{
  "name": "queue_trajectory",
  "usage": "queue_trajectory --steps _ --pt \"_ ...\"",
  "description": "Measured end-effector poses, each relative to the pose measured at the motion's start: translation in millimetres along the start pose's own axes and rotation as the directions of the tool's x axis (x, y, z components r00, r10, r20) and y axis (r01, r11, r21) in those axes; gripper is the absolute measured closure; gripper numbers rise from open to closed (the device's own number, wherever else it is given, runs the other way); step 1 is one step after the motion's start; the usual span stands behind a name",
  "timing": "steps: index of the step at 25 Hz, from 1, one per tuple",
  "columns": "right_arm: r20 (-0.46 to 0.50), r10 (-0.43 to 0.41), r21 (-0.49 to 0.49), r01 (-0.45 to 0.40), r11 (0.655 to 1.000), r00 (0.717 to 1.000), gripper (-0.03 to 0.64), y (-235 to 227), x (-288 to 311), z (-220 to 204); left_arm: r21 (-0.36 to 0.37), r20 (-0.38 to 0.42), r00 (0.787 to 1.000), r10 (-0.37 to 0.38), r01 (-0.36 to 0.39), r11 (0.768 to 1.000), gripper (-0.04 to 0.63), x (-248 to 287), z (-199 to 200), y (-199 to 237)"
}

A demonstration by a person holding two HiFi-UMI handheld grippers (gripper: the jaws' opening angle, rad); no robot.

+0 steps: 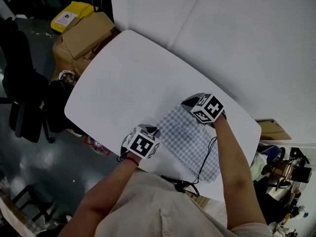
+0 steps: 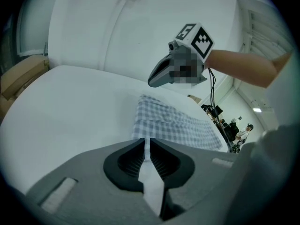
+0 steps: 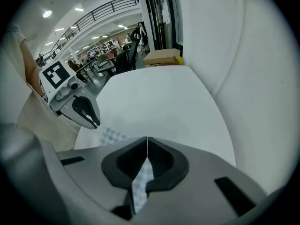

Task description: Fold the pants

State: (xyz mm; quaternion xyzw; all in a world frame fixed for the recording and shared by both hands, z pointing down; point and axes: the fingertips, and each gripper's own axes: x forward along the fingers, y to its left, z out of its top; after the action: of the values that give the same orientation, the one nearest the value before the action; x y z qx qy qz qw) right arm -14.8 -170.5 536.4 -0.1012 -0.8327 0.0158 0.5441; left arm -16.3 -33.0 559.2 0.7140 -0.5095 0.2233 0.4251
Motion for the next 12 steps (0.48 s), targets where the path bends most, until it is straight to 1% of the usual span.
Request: queue_trajectory --steps 5,12 --pt "-0.100 0.002 -0.012 -0.003 1.000 0.995 0.598 -10.4 22.3 -3.5 0.017 -0.035 0.999 0.011 -0.011 1.000 0.558 3.6 -2.6 12.8" --pt "-0.231 0.015 -0.044 -0.026 0.999 0.973 0.594 -20.4 45.1 -12.7 0.047 -0.085 0.996 0.028 -0.024 0.999 0.555 16.5 -10.3 28.2"
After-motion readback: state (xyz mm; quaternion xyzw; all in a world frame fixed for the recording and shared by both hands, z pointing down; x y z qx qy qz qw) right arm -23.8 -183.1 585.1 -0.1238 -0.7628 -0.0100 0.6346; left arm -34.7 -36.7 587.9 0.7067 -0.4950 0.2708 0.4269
